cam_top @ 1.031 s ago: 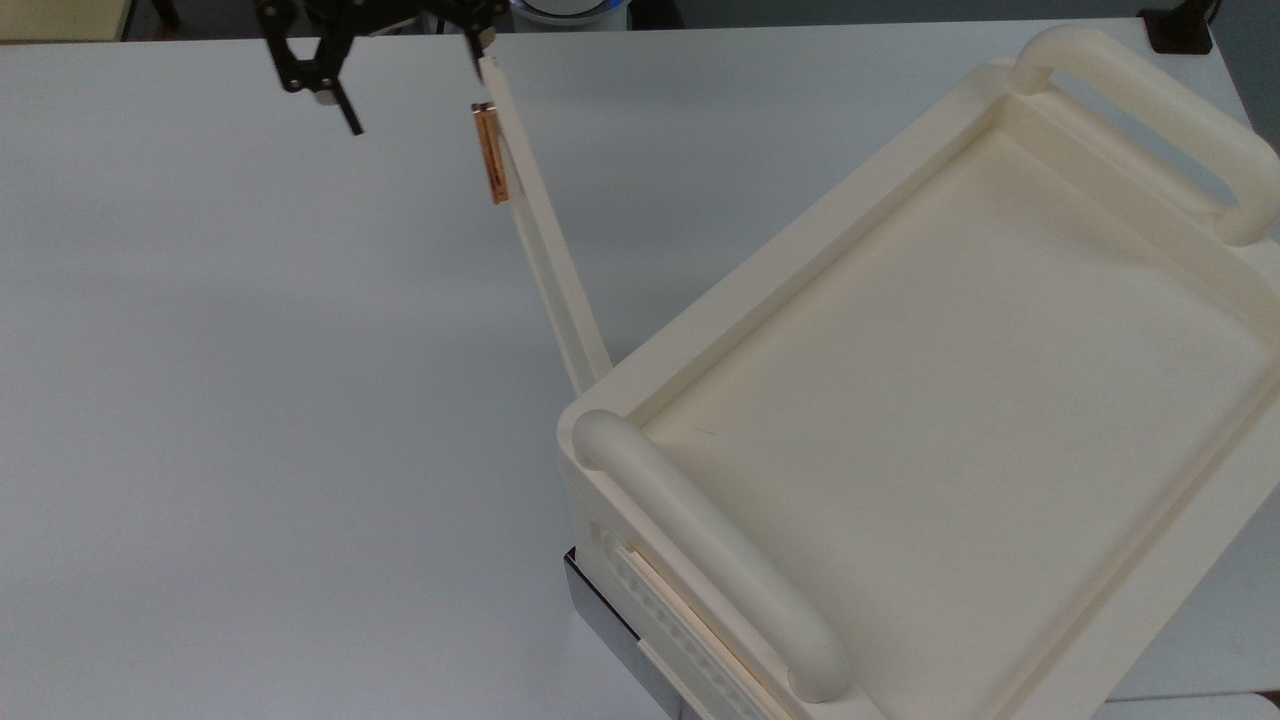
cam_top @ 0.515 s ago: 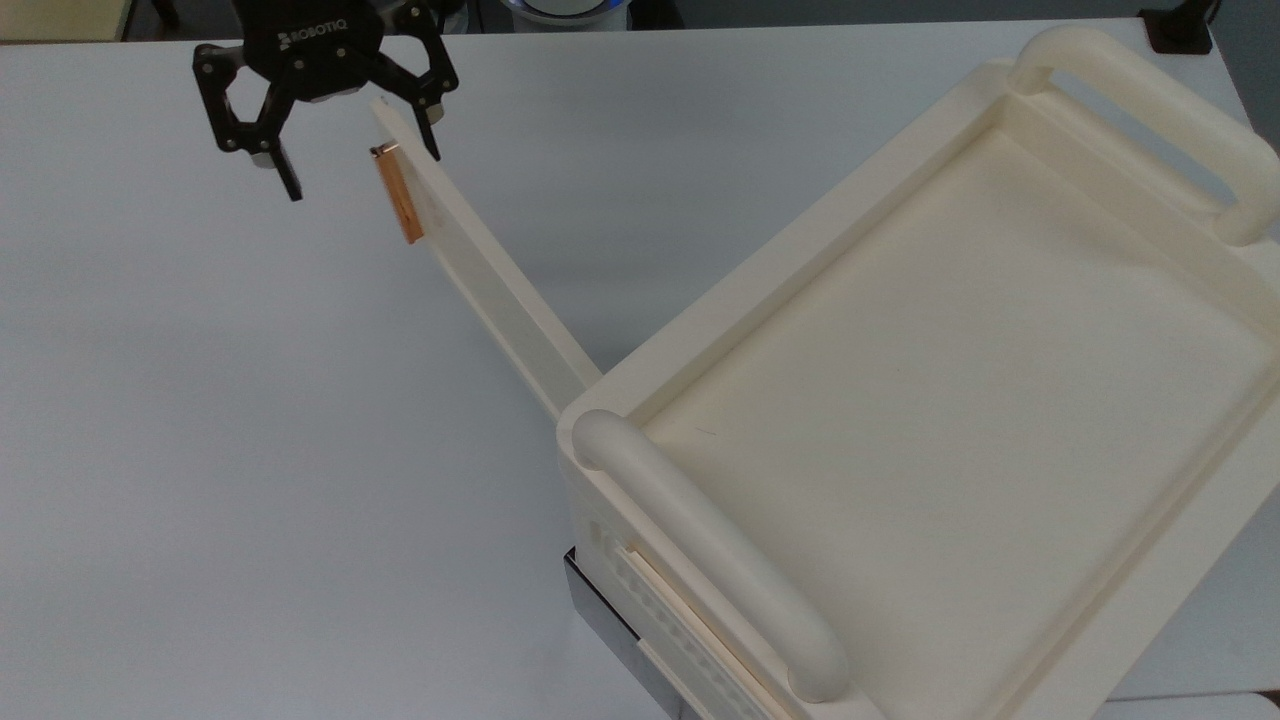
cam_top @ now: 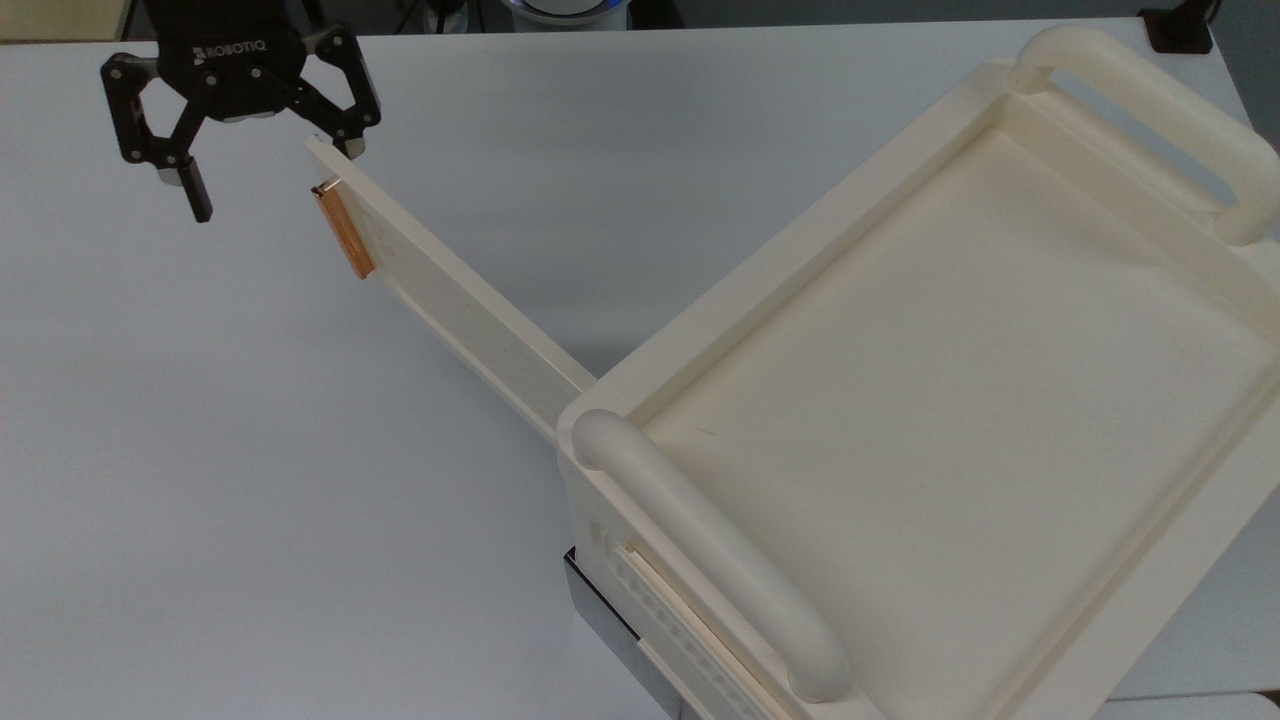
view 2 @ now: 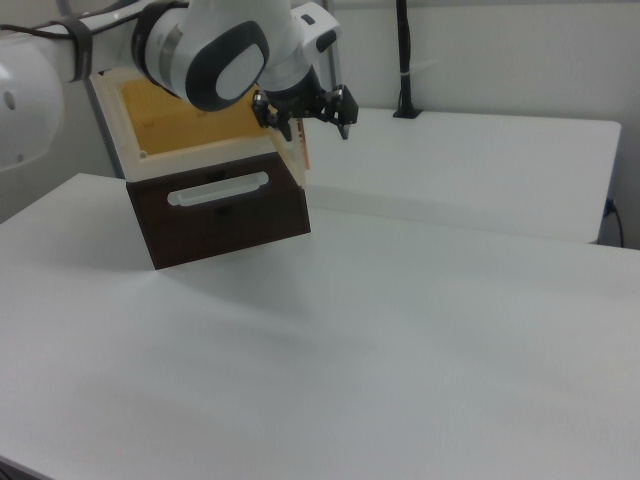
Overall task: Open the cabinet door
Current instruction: 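Pull the door edge outward, swinging the cream door open on its hinge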
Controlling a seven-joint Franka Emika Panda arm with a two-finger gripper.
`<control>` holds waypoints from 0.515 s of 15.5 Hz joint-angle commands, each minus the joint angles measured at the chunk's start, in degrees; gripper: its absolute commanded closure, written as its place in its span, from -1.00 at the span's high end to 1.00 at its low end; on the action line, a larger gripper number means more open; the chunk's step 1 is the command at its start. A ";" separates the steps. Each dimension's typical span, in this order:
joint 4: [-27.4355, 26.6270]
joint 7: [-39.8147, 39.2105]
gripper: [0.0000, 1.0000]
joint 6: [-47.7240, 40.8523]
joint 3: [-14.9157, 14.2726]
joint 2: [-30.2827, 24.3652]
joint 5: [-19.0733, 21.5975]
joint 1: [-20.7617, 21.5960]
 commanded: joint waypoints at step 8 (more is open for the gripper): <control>-0.65 1.41 1.00 -11.16 -1.04 -5.49 -0.59 -2.08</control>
